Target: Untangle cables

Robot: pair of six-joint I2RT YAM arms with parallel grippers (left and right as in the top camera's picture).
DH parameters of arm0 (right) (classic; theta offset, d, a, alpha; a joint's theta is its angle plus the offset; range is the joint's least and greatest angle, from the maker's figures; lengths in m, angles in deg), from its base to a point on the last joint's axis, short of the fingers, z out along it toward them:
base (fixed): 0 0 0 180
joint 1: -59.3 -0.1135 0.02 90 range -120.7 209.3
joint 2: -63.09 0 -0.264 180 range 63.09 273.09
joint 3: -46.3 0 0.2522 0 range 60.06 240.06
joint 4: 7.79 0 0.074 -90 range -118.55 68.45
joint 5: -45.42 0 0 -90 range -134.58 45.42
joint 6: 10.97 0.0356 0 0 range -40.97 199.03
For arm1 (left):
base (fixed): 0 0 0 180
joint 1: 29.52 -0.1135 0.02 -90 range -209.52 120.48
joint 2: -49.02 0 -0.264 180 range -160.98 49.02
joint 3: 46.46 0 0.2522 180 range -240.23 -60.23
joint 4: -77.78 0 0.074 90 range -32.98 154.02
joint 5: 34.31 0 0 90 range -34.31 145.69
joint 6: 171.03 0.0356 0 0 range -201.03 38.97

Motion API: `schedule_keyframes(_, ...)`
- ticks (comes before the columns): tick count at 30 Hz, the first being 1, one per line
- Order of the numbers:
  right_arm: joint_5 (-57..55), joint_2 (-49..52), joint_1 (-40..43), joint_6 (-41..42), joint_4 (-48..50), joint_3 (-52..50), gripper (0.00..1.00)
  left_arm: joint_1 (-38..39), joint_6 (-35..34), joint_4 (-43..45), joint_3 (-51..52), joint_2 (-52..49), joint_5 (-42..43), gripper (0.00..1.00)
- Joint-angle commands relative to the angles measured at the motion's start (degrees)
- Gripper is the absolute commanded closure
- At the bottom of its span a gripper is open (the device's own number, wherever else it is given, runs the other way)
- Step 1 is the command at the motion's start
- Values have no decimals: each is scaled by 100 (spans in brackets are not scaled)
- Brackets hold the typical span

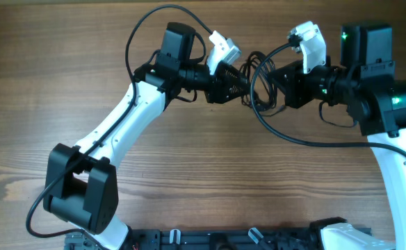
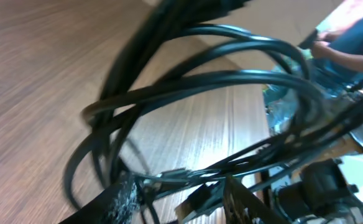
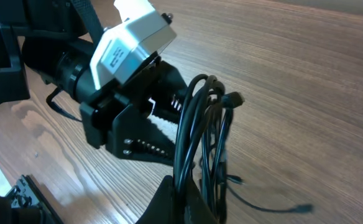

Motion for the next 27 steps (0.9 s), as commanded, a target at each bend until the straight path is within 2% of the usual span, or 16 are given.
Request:
schedule_keyframes(1, 181, -127, -13, 24, 33, 166, 96, 4, -57, 28, -26, -31, -699, 55)
schedule_keyframes(4, 181, -173, -13, 24, 39, 166, 96, 0, -321, 160, -26, -31, -953, 51)
schedule_keyframes(15, 205, -205, -13, 39, 33, 166, 96, 61, -334, 236, -26, -33, -1123, 51)
schedule_keyframes(17, 203, -205, -11, 39, 26, 166, 96, 70, -334, 236, -26, -33, -1126, 71)
schedule_keyframes(18, 203, -205, -13, 42, 26, 166, 96, 68, -337, 234, -26, -33, -1126, 87)
schedule_keyframes(19, 197, -205, -13, 39, 26, 166, 96, 63, -337, 232, -26, -33, -1128, 96)
schedule_keyframes(24, -199, -205, -11, 48, 11, 166, 96, 63, -337, 227, -26, -33, -1126, 96)
schedule_keyframes(27, -1657, -197, -11, 715, -57, 164, 96, 17, -339, 133, -26, -33, -1126, 96)
